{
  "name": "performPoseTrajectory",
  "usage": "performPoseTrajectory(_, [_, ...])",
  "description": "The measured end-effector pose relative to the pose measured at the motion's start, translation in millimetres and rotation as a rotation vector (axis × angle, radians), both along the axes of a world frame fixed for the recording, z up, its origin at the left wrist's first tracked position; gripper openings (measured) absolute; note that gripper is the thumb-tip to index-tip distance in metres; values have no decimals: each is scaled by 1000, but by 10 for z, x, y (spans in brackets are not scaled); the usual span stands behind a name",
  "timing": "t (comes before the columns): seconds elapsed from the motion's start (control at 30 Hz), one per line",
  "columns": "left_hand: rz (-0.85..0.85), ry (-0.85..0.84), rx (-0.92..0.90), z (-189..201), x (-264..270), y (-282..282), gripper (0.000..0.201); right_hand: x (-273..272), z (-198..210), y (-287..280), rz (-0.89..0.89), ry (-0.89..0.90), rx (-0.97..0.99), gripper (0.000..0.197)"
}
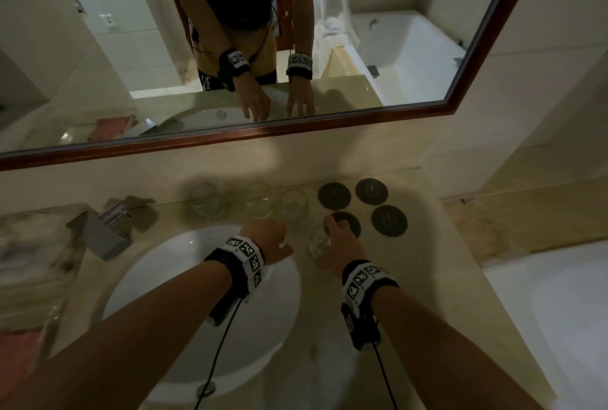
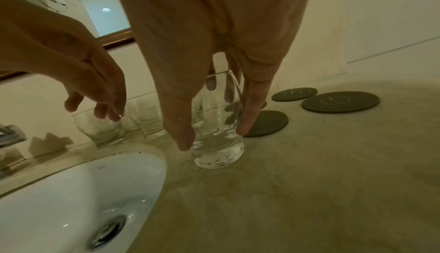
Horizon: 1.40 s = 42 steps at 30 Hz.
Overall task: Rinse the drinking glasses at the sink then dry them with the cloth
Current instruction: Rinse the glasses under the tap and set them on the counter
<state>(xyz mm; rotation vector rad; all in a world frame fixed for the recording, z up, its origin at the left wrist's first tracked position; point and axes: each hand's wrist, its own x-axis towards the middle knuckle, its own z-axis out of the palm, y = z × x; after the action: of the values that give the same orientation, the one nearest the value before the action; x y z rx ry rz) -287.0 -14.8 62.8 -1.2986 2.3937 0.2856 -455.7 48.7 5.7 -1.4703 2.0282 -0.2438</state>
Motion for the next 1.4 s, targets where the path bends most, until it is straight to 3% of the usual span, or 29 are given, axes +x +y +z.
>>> performPoseTrajectory(0.53, [57,25,5,-26,255,42,41,120,63,-43,61,11,20,98])
performPoseTrajectory(0.67, [97,29,15,25,449,61,41,211,283,-114,143,173,-60,81])
performPoseTrajectory(0.77, [143,29,15,84,658,62,41,389,465,-203,218,189,-139,58])
performPoseTrajectory(0.87, [197,42,31,158,927,63,41,668,625,-315,318,146,-138,42])
performPoseTrajectory(1.07, [310,98,7,342,1596,166,42,1407,782,-495,581,105,-126,29])
performPoseTrajectory(1.4, [563,98,-20,518,3034,505,30,3002,982,-731,821,36,-49,11])
